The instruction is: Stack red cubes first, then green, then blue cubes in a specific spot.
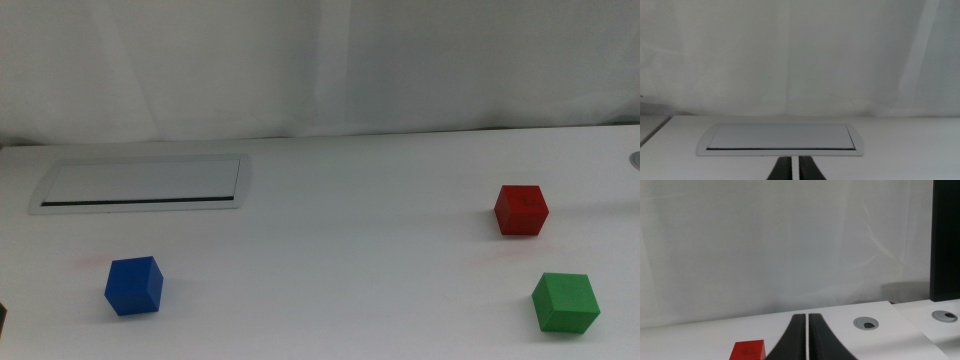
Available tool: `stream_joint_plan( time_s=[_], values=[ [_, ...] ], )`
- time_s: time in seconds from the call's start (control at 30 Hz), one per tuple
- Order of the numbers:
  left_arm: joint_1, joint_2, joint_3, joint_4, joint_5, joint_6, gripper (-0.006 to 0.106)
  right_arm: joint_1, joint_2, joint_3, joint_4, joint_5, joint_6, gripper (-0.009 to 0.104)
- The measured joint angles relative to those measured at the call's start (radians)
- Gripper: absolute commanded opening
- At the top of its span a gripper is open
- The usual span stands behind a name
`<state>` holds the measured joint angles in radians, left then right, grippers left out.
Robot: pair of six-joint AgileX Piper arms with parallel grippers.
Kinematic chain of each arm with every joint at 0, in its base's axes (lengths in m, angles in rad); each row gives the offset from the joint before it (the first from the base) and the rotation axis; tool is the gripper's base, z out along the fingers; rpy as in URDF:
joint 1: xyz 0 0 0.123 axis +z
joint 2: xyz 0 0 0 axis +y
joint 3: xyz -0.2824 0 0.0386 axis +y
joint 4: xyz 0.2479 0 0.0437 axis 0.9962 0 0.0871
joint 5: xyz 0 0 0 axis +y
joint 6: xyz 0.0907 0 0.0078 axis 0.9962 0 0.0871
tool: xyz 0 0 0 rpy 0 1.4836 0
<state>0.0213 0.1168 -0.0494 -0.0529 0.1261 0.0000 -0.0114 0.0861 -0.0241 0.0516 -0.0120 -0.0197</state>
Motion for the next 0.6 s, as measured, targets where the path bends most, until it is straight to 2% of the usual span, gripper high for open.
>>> stream_joint_plan(
  time_s=[0.1,0.17,0.2,0.23,0.3,0.33,0.6],
  values=[
    [0.0,0.0,0.0,0.0,0.016,0.007,0.004,0.0,0.0,0.0,0.0,0.004,0.0,0.022],
    [0.0,0.0,0.0,0.0,0.023,0.007,0.015,0.0,0.0,0.0,0.0,0.0,0.009,0.048],
    [0.0,0.0,0.0,0.0,0.025,0.006,0.034,0.0,0.0,0.0,0.0,-0.007,0.048,0.075],
    [0.0,0.0,0.0,0.0,0.025,0.0,0.048,0.0,0.0,0.0,0.0,-0.012,0.07,0.088],
    [0.0,0.0,0.0,0.0,0.025,-0.031,0.081,0.0,0.0,0.0,0.0,-0.018,0.1,0.103],
    [0.0,0.0,0.0,0.0,0.02,-0.047,0.093,0.0,0.0,0.0,0.0,-0.023,0.108,0.103],
    [0.0,0.0,0.0,-0.002,-0.004,-0.088,0.091,0.0,0.0,0.0,0.0,-0.049,0.142,0.103]
  ],
)
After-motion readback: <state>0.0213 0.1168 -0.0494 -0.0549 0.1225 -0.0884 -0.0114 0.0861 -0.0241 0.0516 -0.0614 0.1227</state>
